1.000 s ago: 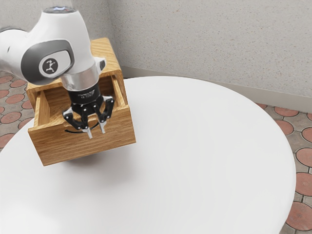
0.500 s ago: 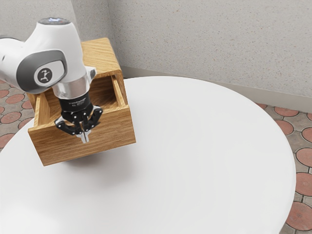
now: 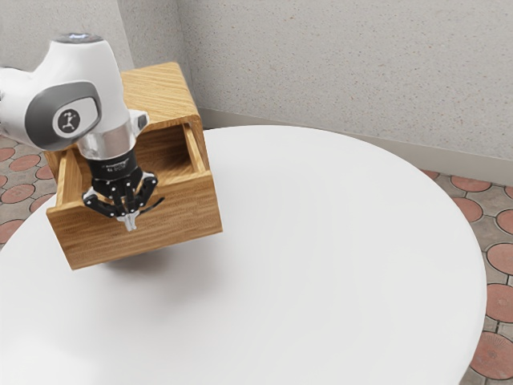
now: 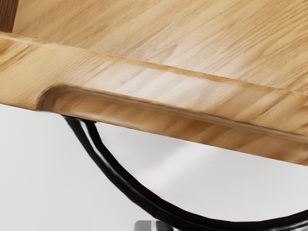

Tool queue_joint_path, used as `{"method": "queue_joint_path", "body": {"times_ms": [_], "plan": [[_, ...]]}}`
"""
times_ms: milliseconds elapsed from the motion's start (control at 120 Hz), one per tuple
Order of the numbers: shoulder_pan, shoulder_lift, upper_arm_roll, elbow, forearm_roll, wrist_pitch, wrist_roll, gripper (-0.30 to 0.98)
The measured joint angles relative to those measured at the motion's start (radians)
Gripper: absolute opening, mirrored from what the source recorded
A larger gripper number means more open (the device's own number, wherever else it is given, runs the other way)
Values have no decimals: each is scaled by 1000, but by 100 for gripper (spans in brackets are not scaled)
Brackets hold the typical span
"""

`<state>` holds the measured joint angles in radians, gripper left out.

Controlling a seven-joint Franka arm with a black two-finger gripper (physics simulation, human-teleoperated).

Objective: Push the drawer handle with one arm to close the drawer

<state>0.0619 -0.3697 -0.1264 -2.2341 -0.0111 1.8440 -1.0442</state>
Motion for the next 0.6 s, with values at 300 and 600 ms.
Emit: {"method": "queue_joint_path", "body": {"times_ms": [300,600], "plan": [[2,35,19,32,1,18,60,-10],[52,119,22,91,12,20,115,-10]]}}
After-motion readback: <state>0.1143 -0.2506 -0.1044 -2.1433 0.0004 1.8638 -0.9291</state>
